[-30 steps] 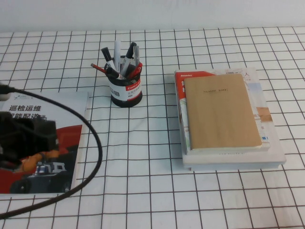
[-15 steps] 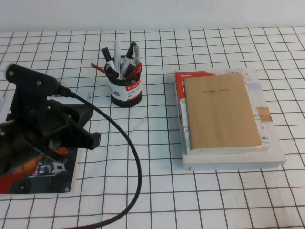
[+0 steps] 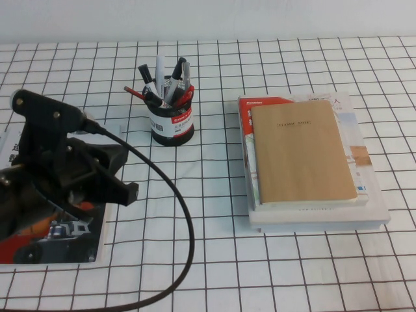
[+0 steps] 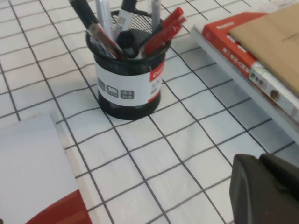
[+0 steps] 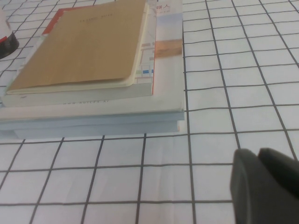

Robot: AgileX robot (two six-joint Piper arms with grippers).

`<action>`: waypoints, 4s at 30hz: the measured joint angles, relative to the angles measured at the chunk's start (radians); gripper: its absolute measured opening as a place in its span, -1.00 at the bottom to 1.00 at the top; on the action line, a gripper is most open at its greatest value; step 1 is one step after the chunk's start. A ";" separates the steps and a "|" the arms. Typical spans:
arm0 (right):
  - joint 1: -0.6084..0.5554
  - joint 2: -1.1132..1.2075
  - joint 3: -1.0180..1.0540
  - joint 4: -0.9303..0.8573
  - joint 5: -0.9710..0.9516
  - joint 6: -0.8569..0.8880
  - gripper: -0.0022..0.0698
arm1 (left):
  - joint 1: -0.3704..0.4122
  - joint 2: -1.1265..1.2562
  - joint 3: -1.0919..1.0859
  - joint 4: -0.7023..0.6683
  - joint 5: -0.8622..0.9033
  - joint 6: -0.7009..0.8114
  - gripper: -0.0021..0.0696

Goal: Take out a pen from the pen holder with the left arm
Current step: Pick up the pen from the pen holder

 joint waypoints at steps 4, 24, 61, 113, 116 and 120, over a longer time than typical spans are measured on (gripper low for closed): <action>0.000 0.000 0.000 0.000 0.000 0.000 -0.98 | 0.000 0.000 0.000 0.117 0.042 -0.112 -0.95; 0.000 0.000 0.000 0.000 0.000 0.000 -0.98 | -0.050 0.032 0.025 1.453 -0.287 -1.602 -0.95; 0.000 0.000 0.000 0.000 0.000 0.000 -0.98 | -0.050 0.569 0.080 1.263 -1.277 -1.468 0.46; 0.000 0.000 0.000 0.000 0.000 0.000 -0.98 | -0.050 0.726 -0.130 1.182 -1.241 -1.472 -0.11; 0.000 0.000 0.000 0.000 0.000 0.000 -0.98 | -0.050 0.726 -0.130 1.182 -1.241 -1.481 -0.20; 0.000 0.000 0.000 0.000 0.000 0.000 -0.98 | -0.050 0.726 -0.130 1.182 -1.241 -1.500 -0.33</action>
